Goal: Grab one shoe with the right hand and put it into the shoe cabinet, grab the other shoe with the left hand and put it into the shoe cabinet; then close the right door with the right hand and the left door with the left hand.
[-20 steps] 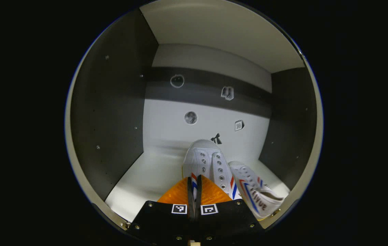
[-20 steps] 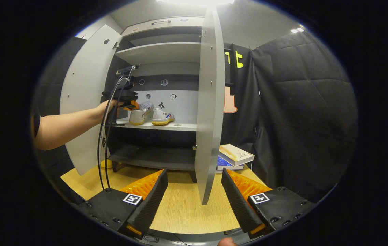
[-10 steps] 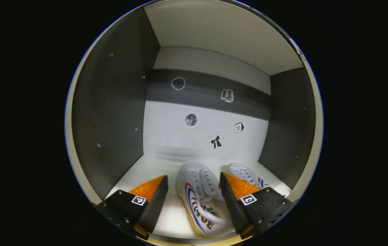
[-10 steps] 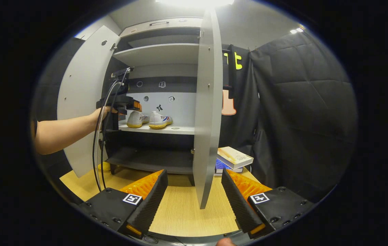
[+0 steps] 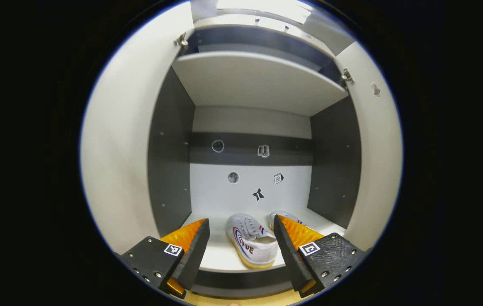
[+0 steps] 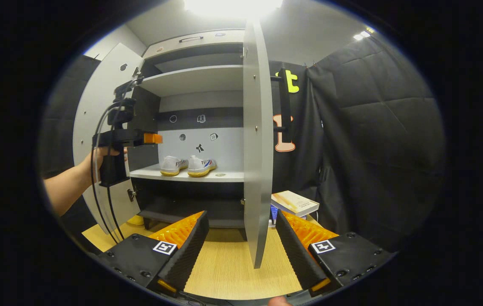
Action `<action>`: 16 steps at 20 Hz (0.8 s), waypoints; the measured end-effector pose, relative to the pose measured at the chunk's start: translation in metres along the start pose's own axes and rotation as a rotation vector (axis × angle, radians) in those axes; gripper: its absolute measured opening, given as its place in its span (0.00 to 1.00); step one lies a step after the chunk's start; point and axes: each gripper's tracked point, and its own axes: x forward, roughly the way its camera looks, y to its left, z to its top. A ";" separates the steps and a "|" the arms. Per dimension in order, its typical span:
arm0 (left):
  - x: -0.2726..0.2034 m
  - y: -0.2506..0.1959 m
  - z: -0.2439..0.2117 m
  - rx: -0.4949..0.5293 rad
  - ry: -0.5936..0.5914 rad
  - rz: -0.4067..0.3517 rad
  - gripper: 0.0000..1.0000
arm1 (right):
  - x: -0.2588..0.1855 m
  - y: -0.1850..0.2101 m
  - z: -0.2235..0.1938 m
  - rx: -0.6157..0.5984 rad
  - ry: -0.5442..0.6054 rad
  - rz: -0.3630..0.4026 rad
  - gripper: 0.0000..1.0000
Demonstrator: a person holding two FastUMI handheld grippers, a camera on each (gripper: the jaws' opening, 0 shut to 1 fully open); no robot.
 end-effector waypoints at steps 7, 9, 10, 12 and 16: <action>-0.069 0.010 0.006 0.016 -0.030 -0.002 0.81 | -0.002 0.005 0.015 0.011 -0.033 0.023 0.99; -0.099 0.015 0.009 0.021 -0.032 0.000 0.81 | -0.001 0.007 0.019 0.012 -0.038 0.031 0.99; -0.114 0.014 0.008 0.020 -0.032 -0.002 0.81 | 0.000 0.008 0.019 0.012 -0.040 0.034 0.99; -0.140 0.014 0.006 0.030 -0.032 -0.010 0.80 | 0.000 0.008 0.023 0.017 -0.044 0.039 0.99; -0.180 0.016 -0.002 0.044 -0.017 -0.014 0.81 | -0.001 0.009 0.031 0.017 -0.054 0.049 0.99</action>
